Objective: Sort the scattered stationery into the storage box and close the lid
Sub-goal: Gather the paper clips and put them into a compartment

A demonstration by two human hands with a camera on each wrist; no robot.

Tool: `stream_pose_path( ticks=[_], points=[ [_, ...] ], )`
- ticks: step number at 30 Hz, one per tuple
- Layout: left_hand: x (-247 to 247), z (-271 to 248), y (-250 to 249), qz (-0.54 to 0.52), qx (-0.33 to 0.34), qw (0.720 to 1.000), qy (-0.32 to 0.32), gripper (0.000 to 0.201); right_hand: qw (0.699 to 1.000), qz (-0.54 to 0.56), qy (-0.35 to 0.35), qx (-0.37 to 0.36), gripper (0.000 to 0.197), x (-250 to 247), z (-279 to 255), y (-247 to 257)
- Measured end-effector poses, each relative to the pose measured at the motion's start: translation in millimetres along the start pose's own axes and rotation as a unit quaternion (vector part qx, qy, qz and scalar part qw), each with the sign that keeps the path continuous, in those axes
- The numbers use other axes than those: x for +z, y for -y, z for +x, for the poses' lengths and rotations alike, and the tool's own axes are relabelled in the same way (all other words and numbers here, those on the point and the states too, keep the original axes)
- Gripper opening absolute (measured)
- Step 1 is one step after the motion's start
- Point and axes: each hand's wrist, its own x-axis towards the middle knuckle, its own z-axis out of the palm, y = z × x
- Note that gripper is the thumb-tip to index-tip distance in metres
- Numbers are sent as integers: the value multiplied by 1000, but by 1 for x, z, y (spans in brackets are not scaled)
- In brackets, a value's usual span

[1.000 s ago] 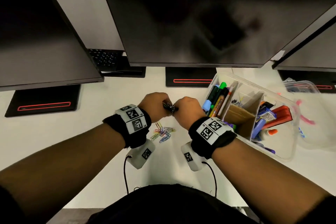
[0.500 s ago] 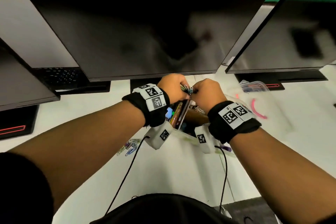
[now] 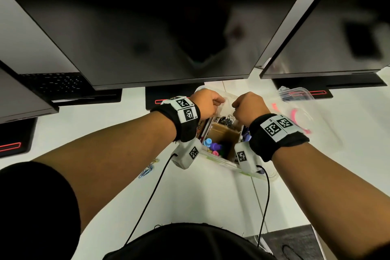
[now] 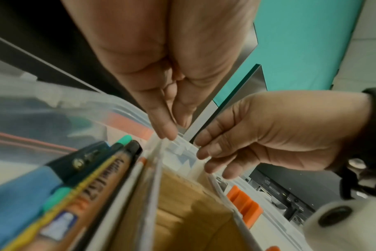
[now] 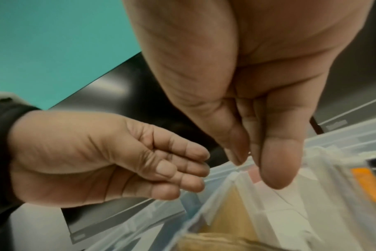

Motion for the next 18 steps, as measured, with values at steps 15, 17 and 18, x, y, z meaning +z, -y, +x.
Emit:
stream_pose_path(
  ticks=[15,17,18],
  points=[
    [-77,-90,139,146,-124,981,25,35,963,-19,139,-229,20,88,-58,131],
    [-69,-103,156,199,-148,966,70,47,951,-64,184,-239,27,112,-64,131],
    [-66,-111,167,212,-160,960,88,54,946,-78,209,-233,32,125,-65,131]
  ],
)
